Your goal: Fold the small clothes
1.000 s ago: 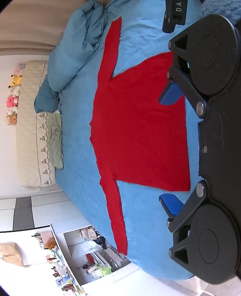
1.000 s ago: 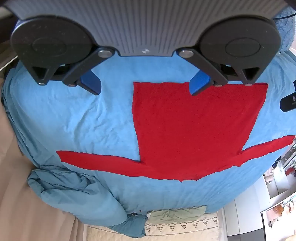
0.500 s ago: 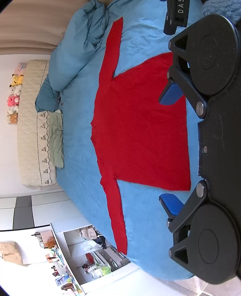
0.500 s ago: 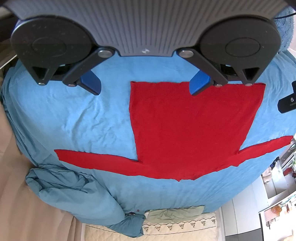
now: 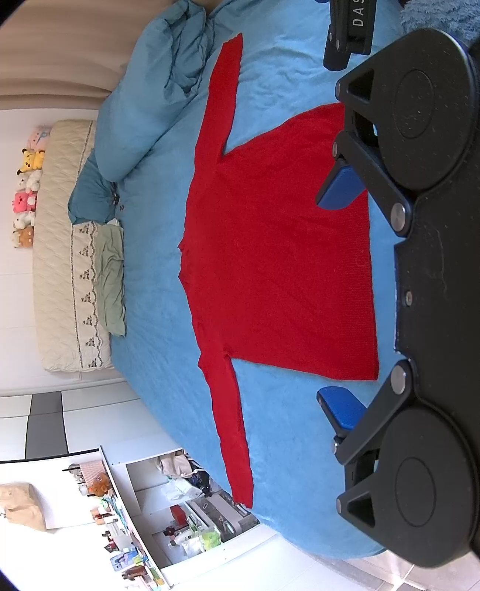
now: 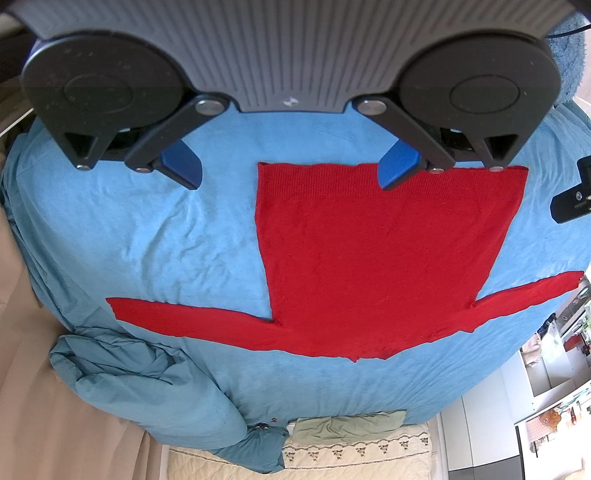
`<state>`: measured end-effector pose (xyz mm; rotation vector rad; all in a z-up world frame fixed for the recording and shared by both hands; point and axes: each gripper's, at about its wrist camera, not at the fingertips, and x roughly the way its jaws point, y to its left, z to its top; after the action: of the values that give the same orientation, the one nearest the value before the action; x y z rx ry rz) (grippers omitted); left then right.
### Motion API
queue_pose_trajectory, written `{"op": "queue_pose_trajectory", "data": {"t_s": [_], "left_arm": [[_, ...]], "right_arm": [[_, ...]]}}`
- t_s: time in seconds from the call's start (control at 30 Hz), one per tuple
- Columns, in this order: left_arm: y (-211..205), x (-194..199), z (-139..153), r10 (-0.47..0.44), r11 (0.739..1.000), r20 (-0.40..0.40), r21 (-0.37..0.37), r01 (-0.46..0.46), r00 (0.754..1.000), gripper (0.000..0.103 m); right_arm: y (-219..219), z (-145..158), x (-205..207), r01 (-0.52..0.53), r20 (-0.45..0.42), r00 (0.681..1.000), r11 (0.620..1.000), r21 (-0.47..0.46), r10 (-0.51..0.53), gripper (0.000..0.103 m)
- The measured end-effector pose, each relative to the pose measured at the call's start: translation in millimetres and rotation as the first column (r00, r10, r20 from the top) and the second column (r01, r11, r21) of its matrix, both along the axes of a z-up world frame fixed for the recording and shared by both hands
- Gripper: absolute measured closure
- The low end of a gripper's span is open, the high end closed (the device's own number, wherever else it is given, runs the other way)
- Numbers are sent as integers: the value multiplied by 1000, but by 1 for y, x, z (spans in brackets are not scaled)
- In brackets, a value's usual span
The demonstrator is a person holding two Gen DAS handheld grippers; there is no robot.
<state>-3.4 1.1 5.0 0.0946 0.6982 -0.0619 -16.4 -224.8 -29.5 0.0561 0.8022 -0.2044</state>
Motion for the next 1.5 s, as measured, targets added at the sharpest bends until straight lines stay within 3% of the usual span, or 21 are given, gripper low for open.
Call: {"op": "queue_pose_trajectory", "data": {"t_s": [1.5], "left_arm": [[0, -3, 3, 14, 1000, 6, -5, -14, 1000, 0]], "right_arm": [[5, 2, 2, -3, 1, 1000, 1000, 0, 3, 0]]}}
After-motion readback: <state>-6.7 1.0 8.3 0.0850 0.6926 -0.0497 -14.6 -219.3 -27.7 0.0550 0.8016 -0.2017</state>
